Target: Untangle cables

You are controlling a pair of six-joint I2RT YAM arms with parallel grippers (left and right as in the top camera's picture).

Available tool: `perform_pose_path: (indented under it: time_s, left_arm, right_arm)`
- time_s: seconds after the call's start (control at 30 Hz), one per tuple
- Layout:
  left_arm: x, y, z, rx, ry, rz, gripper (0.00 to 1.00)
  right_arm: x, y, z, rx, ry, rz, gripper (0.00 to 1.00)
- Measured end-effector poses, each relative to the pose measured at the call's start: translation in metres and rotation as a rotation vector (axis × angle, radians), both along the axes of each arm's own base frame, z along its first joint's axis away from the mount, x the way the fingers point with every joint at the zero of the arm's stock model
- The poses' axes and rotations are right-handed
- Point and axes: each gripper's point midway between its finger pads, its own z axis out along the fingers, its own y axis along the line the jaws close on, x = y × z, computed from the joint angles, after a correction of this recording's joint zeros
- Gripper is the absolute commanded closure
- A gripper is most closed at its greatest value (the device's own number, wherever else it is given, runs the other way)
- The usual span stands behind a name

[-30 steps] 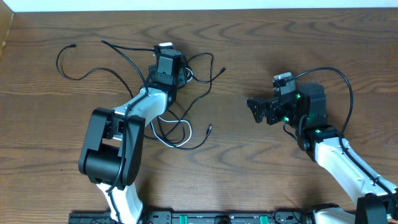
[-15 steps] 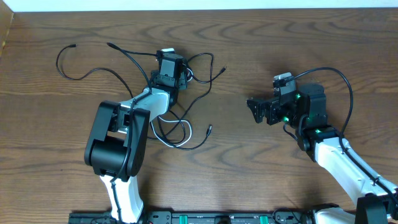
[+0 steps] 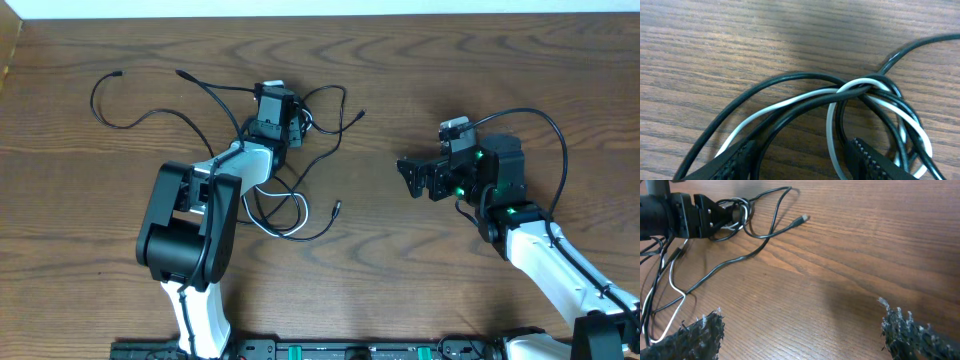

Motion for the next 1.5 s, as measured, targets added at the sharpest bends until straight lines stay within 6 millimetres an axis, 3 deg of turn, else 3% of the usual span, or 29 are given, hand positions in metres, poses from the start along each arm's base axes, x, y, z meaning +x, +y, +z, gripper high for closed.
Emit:
perform_pose_path:
  time_s: [0.1,0.17,0.23,0.27,0.7,0.83,1.03,1.17,1.37,1.5]
  left_arm:
    - [0.001,-0.001,-0.002,-0.004,0.0,-0.004,0.54]
    - [0.0,-0.001,-0.005,0.001,0.006,-0.009,0.67]
    - [0.001,-0.001,-0.005,0.003,0.004,-0.01,0.9]
    - [0.001,-0.001,-0.005,0.0,0.004,-0.006,0.92]
    - [-0.007,-0.024,-0.001,-0.039,0.044,-0.195,0.93]
    - [-0.013,-0.037,0.027,-0.067,0.02,-0.288,0.92]
    - [-0.016,-0.061,0.117,-0.138,-0.156,-0.441,0.92]
    - [-0.03,-0.078,0.163,-0.185,-0.245,-0.562,0.92]
    - [-0.055,-0.093,0.188,-0.23,-0.265,-0.697,0.93]
    - [-0.075,-0.108,0.194,-0.291,-0.251,-0.822,0.92]
  right_arm:
    - [0.0,0.0,0.0,0.0,0.0,0.0,0.01]
    - [0.0,0.0,0.0,0.0,0.0,0.0,0.01]
    - [0.0,0.0,0.0,0.0,0.0,0.0,0.01]
    - [0.0,0.0,0.0,0.0,0.0,0.0,0.01]
    - [0.0,0.0,0.0,0.0,0.001,0.0,0.01]
    - [0.0,0.0,0.0,0.0,0.001,0.0,0.01]
    - [0.0,0.0,0.0,0.0,0.001,0.0,0.01]
    - [0.0,0.001,0.001,0.005,-0.001,0.006,0.01]
    - [0.002,0.01,0.014,0.046,-0.051,0.051,0.01]
    - [0.004,0.018,0.025,0.087,-0.088,0.082,0.01]
